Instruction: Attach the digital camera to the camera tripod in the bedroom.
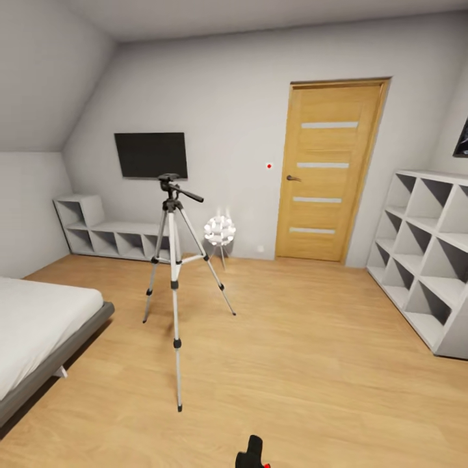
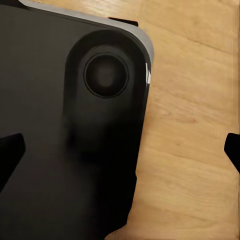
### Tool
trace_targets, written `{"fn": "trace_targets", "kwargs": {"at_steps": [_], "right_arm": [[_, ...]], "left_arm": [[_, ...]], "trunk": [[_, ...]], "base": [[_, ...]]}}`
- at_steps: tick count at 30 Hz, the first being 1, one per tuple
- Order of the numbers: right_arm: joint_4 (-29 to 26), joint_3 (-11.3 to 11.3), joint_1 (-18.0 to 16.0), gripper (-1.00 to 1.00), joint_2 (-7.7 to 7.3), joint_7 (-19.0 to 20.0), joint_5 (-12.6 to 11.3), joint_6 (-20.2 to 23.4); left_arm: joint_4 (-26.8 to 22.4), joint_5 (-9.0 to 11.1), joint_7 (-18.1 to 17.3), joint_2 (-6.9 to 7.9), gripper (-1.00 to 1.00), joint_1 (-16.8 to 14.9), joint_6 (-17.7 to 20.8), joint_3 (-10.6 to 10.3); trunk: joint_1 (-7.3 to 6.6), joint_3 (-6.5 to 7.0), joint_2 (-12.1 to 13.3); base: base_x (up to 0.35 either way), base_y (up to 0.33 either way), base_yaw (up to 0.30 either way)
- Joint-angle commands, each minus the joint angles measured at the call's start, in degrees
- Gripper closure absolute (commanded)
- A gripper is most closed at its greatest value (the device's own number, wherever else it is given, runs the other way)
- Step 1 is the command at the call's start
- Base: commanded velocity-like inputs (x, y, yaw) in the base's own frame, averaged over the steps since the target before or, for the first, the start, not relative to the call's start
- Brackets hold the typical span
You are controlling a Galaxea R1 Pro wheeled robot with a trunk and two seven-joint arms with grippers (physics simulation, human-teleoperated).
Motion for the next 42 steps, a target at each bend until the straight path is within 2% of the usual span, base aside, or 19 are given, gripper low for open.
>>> {"fn": "trace_targets", "kwargs": {"at_steps": [1, 22, 34, 42], "right_arm": [[0.00, 0.33, -0.01, -1.00, -0.18, -0.01, 0.32, -0.13], [0.00, -0.07, -0.01, -1.00, -0.34, -0.01, 0.07, -0.62], [0.00, -0.27, -0.01, -1.00, -0.30, -0.01, -0.15, -0.77], [0.01, -0.27, -0.01, -1.00, -0.31, -0.01, -0.12, -0.75]], "left_arm": [[0.00, -0.22, 0.05, -0.01, -1.00, -0.04, -0.15, 0.44], [0.00, -0.38, 0.05, -0.08, -1.00, -0.01, -0.39, 0.28], [-0.16, -0.80, 0.00, -0.24, -1.00, -0.01, -0.92, 0.12], [-0.17, -0.86, 0.04, -0.33, -1.00, -0.02, -0.94, 0.08]], "trunk": [[0.03, -0.05, -0.02], [0.03, -0.05, -0.02], [0.03, -0.05, -0.02], [0.03, -0.05, -0.02]], "base": [[0.324, 0.000, 0.001], [0.324, 0.027, -0.005], [0.293, 0.207, -0.222], [0.143, 0.317, -0.252]]}}
